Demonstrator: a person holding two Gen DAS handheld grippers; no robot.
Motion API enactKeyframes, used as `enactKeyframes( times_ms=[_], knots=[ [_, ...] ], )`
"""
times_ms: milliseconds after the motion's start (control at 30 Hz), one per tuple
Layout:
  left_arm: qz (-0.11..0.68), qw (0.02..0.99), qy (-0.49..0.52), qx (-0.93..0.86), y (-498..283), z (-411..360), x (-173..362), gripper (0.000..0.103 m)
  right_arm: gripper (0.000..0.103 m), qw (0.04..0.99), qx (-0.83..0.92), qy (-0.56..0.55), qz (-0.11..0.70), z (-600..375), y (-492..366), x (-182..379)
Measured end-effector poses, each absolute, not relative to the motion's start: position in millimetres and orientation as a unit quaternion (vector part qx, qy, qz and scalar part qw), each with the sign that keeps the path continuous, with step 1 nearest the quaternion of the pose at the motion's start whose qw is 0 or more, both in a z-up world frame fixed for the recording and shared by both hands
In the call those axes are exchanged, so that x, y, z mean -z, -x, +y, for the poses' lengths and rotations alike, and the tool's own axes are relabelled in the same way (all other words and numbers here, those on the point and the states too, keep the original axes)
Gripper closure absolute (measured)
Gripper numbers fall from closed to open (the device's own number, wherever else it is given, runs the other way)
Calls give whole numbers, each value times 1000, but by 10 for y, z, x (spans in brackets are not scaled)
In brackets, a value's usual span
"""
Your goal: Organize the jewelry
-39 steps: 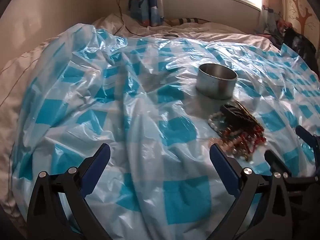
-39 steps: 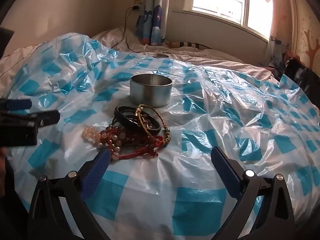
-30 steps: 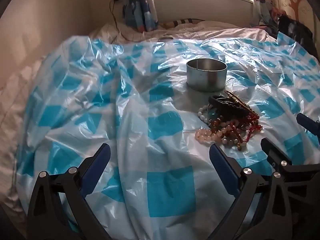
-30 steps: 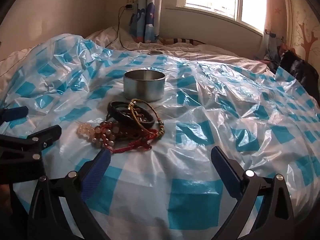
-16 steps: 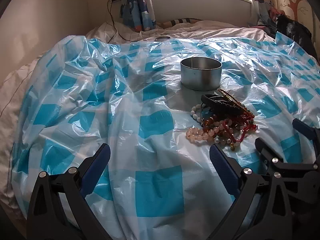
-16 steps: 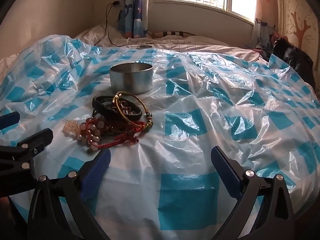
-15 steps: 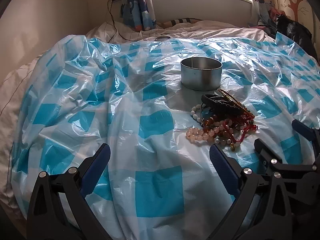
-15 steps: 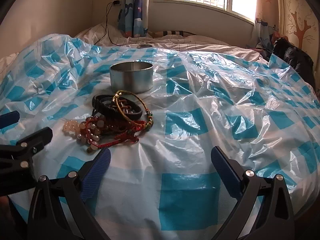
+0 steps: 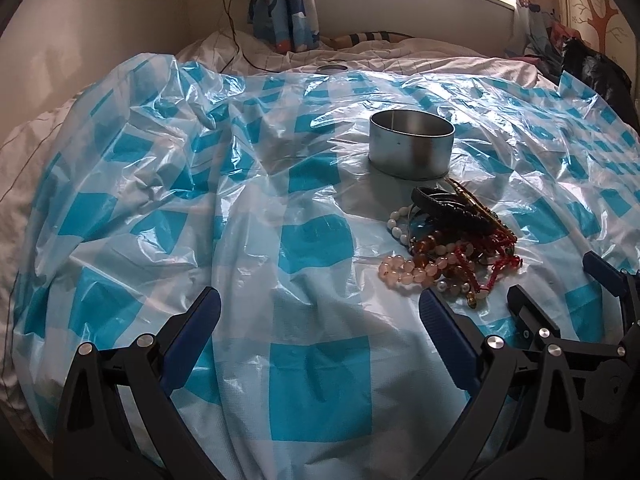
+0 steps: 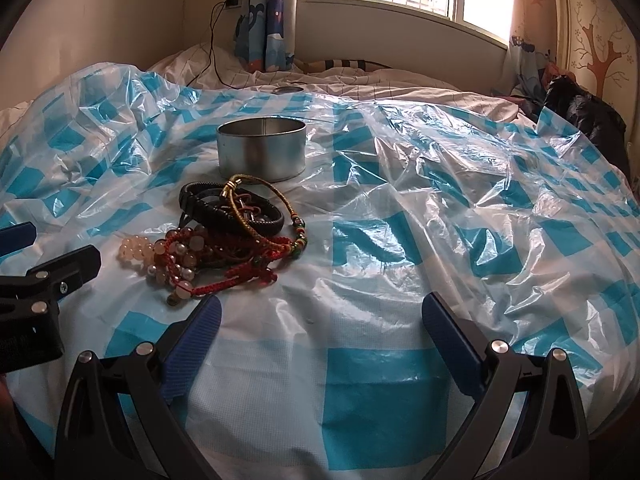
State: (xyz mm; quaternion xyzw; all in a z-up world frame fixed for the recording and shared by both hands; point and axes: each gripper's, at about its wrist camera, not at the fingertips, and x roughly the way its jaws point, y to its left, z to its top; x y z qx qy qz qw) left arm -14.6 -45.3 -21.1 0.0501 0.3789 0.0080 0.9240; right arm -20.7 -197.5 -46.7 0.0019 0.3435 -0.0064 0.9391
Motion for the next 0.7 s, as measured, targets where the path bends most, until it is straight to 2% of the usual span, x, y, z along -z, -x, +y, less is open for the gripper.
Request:
enactKeyframes(
  times_ms=[700],
  knots=[
    [385,921,-52,-7,86,-505,253,8,6,939,6,-2,344,-1969,203,481]
  ],
)
